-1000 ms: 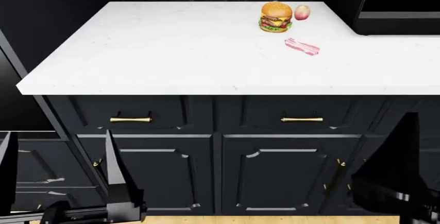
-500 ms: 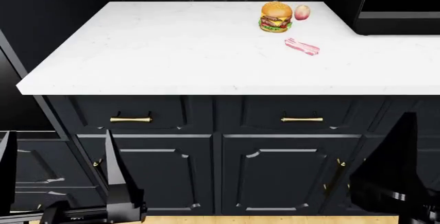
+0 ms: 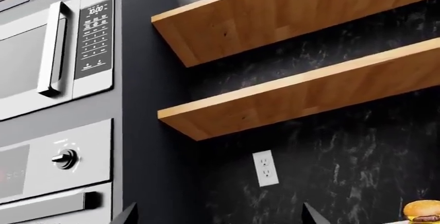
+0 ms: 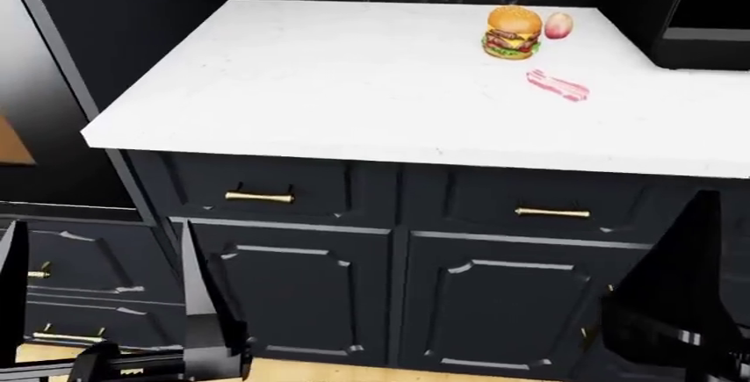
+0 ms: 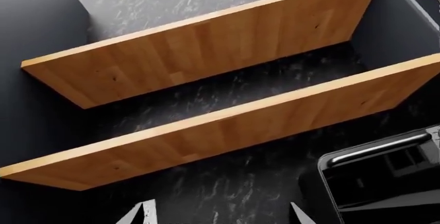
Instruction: Open the oven door
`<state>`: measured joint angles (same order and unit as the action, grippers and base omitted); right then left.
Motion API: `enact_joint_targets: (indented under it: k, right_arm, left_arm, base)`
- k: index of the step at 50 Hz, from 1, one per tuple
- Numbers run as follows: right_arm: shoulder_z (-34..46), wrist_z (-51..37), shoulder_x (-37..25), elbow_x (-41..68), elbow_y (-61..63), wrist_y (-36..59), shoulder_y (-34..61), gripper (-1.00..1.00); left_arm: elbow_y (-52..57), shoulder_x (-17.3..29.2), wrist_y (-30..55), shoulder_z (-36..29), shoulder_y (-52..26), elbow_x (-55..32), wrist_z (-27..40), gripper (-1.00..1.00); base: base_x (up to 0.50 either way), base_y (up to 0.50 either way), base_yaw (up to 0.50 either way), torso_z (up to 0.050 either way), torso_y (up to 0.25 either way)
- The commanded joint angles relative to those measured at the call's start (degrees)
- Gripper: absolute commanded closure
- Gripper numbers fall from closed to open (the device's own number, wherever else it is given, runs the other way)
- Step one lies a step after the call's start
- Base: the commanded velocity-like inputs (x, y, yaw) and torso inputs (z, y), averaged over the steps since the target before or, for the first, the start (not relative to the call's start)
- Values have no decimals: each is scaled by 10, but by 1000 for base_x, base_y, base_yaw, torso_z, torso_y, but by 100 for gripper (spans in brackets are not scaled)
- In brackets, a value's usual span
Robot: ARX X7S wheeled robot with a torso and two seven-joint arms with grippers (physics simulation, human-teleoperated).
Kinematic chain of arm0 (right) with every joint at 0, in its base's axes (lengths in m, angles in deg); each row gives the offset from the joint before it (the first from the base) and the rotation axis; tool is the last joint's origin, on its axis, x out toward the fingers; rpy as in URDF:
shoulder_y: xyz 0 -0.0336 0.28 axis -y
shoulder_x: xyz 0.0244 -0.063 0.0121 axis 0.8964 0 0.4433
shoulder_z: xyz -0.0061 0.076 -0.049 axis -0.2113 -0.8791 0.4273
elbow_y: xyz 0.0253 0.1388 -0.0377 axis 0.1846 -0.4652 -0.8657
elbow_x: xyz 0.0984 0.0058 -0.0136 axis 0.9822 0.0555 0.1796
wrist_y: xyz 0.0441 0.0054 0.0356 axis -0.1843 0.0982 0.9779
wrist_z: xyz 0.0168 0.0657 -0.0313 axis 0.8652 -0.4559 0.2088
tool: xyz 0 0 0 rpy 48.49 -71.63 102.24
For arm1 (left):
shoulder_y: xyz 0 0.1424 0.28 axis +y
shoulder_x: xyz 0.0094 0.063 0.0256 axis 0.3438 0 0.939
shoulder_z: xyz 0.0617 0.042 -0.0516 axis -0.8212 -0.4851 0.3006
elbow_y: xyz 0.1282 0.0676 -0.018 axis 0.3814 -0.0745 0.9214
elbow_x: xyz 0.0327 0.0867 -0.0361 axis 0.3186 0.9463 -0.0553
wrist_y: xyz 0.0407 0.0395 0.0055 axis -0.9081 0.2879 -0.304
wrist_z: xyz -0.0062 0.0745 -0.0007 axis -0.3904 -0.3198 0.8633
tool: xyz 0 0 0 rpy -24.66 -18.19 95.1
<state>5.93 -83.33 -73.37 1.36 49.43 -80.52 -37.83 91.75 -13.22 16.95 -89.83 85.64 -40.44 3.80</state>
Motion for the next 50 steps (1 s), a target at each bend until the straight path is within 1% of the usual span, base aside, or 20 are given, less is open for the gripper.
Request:
enact_joint_targets:
  k: [1, 50]
  right_arm:
    - [3, -1, -4, 3, 2, -6, -4, -100]
    - [14, -9, -21, 12, 1, -18, -7, -100]
  left_arm:
    - [3, 3, 3, -2, -1, 4, 2, -100]
    - [11, 14, 5, -6, -3, 5, 15, -100]
  base:
    - [0, 0, 500, 0, 0]
    - [0, 0, 500, 0, 0]
